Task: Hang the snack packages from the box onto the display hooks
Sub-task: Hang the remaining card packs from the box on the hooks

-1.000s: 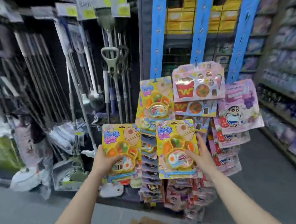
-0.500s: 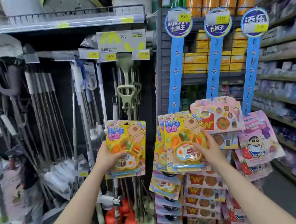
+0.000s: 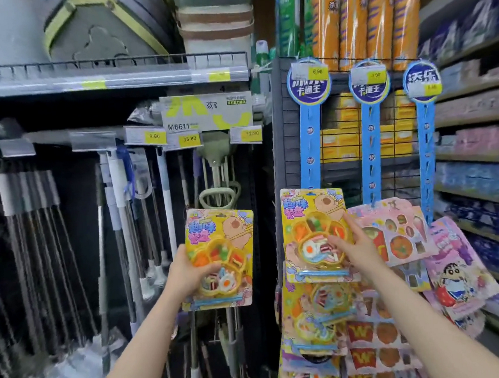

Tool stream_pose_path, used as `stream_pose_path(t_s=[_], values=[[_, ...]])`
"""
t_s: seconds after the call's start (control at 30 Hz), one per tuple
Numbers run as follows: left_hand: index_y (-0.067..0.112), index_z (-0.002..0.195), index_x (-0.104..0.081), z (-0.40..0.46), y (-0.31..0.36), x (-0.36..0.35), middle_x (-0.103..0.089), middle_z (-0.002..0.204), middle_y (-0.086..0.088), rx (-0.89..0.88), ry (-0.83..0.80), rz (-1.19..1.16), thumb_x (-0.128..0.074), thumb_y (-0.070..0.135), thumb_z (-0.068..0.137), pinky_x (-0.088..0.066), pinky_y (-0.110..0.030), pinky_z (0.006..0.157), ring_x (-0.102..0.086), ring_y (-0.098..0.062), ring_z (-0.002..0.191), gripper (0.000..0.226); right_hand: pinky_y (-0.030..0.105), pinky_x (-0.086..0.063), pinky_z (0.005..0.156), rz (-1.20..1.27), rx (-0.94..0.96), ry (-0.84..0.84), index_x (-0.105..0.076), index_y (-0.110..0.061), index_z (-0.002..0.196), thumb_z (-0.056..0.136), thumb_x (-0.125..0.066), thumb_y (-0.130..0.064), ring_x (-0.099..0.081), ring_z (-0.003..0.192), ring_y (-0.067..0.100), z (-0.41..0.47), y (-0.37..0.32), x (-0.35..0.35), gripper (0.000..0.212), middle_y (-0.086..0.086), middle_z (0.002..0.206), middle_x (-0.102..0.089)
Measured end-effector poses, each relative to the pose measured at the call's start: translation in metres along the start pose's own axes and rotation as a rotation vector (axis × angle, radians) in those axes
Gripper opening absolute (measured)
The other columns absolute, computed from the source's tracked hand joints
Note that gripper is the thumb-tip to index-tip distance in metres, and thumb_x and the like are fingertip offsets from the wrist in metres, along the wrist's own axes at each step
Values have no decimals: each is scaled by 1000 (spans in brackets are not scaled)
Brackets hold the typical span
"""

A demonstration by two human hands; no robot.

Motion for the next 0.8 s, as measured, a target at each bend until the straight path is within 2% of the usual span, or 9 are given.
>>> stream_pose_path(t_s=[0.13,0.23,0.37,0.5,0.57,0.7,0.8], values=[[15,108,-49,13,0,-5,-65,100,1,-23,4,25,-88,31,56,-55,-39,79,-65,-16,89,67,41,-33,104,-3,-21,1,-27,-29,144,85,-64,-22,-29,137,23,12,3,-4,70,0,153,-26],[13,111,-47,15,-1,-14,-62,97,5,-39,-8,13,-87,25,58,-53,-36,79,-63,-15,88,67,42,-31,106,-21,-53,-7,-27,-28,144,85,-64,-24,-29,138,24,10,16,-4,69,2,152,-28],[15,112,-46,16,-7,-26,-60,96,9,-21,-30,-15,-88,26,58,-54,-42,83,-64,-15,91,69,41,-29,108,-27,-72,-37,-26,-28,144,84,-65,-24,-26,139,21,4,35,-4,72,-2,153,-25],[18,109,-48,15,-4,-32,-63,98,7,-21,-62,-22,-88,28,57,-56,-44,82,-65,-14,89,67,43,-31,108,-24,-69,-48,-23,-30,145,83,-65,-27,-24,140,19,2,40,-8,75,-7,154,-21],[18,107,-48,15,-1,-32,-66,99,4,-17,-75,-28,-89,32,55,-57,-44,80,-67,-15,88,68,44,-30,108,-104,-63,-50,-23,-31,144,82,-66,-32,-24,140,19,1,40,-7,75,-5,155,-20],[23,106,-53,19,11,-27,-70,98,3,-59,-69,-38,-89,47,44,-58,-44,79,-69,-14,86,76,45,-31,107,-219,-61,-20,-29,-32,143,80,-67,-37,-31,136,25,-8,39,6,74,4,148,-32],[23,106,-50,20,41,-31,-67,100,3,-97,-61,-76,-89,37,51,-57,-44,81,-68,-15,89,68,43,-36,103,-246,-25,6,-32,-30,141,83,-66,-30,-39,129,27,-11,30,24,67,8,142,-38]])
Point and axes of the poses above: each hand's wrist, its own z-axis towards the middle knuckle, its own x-axis out of the back of the hand, y = z × x, the point moved 2 cm from there along z, towards the middle knuckle
